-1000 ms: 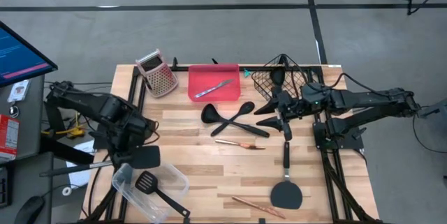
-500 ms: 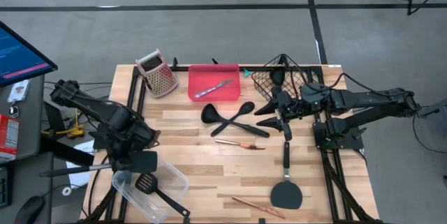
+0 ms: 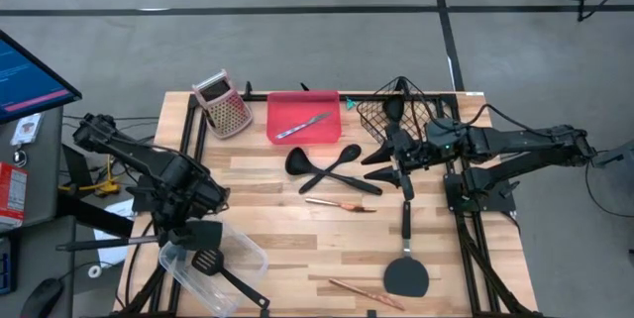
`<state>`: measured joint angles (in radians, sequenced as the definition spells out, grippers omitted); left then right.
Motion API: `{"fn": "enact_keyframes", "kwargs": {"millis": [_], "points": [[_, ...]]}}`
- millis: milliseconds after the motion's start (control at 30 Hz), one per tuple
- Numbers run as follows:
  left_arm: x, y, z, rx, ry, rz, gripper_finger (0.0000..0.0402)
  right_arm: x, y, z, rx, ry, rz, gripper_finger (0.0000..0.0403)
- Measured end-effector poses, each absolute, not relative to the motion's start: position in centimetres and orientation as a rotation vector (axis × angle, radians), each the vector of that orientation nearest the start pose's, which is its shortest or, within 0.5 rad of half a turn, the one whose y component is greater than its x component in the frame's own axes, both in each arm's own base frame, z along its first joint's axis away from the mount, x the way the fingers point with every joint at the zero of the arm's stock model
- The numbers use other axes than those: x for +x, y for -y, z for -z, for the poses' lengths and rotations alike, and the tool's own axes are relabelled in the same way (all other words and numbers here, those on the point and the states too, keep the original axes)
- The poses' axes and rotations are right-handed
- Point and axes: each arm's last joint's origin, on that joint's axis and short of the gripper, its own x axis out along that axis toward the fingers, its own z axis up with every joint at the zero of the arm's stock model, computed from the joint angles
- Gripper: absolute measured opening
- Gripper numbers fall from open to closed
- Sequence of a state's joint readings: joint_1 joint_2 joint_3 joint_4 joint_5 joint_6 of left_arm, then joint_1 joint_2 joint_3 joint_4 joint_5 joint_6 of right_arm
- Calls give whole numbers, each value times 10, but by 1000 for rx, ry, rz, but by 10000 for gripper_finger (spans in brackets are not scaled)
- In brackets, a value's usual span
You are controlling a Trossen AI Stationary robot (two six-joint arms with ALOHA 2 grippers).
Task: Pick & Place Kitchen Items
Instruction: Put the black spatula into the transparent bin, then put the black ladle into the wire basket
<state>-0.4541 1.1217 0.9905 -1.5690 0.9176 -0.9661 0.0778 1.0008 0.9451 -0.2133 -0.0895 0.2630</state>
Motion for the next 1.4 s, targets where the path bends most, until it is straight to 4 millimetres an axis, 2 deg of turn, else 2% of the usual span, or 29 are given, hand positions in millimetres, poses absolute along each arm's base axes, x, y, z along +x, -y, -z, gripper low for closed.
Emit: {"fn": "enact_keyframes", "kwargs": {"millis": [667,833,1200,1400], "points": [[122,84,-283,-947,-2115,71,132,217,-20,-345,263,-305,-128,199],[116,81,-287,-947,-2085,97,140,217,-20,-345,263,-305,-128,202],[109,64,-311,-1155,-1968,135,141,217,-20,-345,262,-308,-127,205],[119,60,-324,-1286,-1875,190,141,217,-20,-345,262,-308,-127,208]]}}
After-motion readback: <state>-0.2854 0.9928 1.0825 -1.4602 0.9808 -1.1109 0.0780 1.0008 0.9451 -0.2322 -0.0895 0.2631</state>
